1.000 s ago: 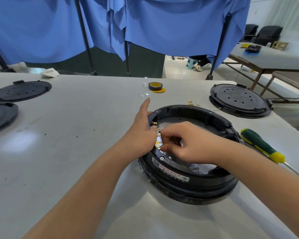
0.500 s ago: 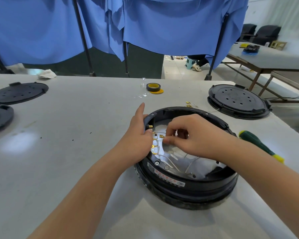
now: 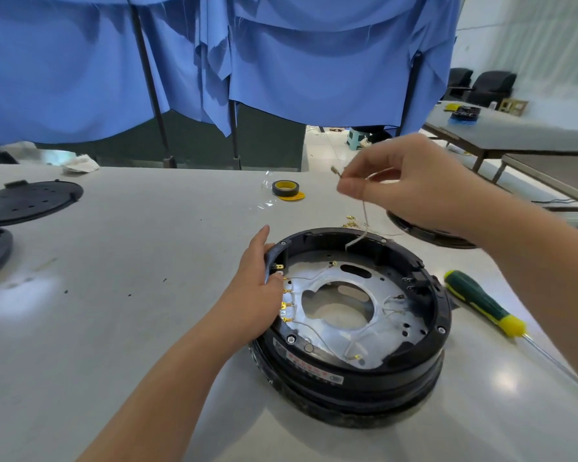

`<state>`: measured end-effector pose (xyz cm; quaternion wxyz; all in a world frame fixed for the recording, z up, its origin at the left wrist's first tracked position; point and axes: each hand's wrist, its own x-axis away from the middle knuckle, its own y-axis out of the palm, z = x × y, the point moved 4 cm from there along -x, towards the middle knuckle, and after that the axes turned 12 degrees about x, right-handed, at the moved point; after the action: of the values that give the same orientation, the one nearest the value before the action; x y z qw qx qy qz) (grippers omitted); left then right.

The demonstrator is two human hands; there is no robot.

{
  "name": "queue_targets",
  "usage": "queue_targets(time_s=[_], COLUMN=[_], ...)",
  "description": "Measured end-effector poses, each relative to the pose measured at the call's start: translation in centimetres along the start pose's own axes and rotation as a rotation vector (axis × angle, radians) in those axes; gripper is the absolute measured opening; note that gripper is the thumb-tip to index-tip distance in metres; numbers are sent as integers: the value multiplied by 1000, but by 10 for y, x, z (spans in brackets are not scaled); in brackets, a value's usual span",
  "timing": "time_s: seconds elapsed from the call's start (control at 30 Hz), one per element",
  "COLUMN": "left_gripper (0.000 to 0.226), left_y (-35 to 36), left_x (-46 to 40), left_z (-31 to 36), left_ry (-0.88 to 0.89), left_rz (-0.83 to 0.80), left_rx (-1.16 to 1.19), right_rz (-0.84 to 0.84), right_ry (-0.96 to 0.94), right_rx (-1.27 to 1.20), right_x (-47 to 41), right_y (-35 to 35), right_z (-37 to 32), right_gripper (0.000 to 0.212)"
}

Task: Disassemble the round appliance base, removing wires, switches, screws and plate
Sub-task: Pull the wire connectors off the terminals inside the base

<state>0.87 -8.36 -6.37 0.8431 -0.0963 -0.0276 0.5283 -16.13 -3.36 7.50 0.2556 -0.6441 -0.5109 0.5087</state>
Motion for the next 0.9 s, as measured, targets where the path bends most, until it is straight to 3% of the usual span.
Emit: queue_targets(time_s=[0.23,0.4,0.53,0.7,0.9], left_gripper=[63,61,61,61,61], left_y=[1,1,2,2,2], left_x=[0,2,1,1,1], left_z=[-2,0,1,2,2], left_ry=[11,15,11,14,18], left_rz=[6,8,8,10,12], left_rx=[-3,6,5,14,8], right_rz=[78,-132,-284,-313,-344], right_ry=[161,176,203,243,309], right_rx=[136,548,692,662,513], right_x=[-46,-69,-76,-77,-72], right_y=[-15,20,57,81,97], right_z=[44,84,112,133,146], right_gripper=[9,13,12,5,12])
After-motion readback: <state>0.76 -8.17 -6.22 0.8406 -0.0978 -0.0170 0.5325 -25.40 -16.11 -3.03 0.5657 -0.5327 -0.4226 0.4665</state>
